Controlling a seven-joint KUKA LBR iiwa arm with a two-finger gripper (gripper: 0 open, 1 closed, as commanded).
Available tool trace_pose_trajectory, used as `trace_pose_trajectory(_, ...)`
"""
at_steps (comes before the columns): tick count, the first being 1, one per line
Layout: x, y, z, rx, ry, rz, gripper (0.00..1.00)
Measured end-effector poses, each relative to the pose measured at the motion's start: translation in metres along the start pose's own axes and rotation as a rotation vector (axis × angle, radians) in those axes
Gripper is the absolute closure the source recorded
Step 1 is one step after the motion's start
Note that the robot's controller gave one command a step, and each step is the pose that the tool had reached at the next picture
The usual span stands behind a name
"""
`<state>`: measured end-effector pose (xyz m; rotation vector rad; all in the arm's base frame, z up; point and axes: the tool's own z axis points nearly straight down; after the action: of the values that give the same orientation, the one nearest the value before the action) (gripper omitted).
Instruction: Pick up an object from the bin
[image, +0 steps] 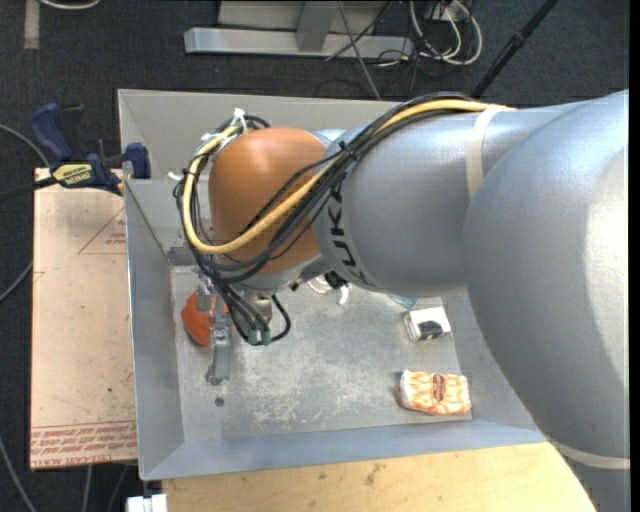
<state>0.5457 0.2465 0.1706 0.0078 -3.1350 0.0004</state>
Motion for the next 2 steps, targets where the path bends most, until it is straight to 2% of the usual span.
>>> trace_pose_trajectory(1, -0.002, -0.001, -0.005, -0.002, -0.007, 0.005, 0.00)
trace_pose_trajectory(2, -0.027, -0.023, 0.064, -0.004, -0.016, -0.061, 0.00)
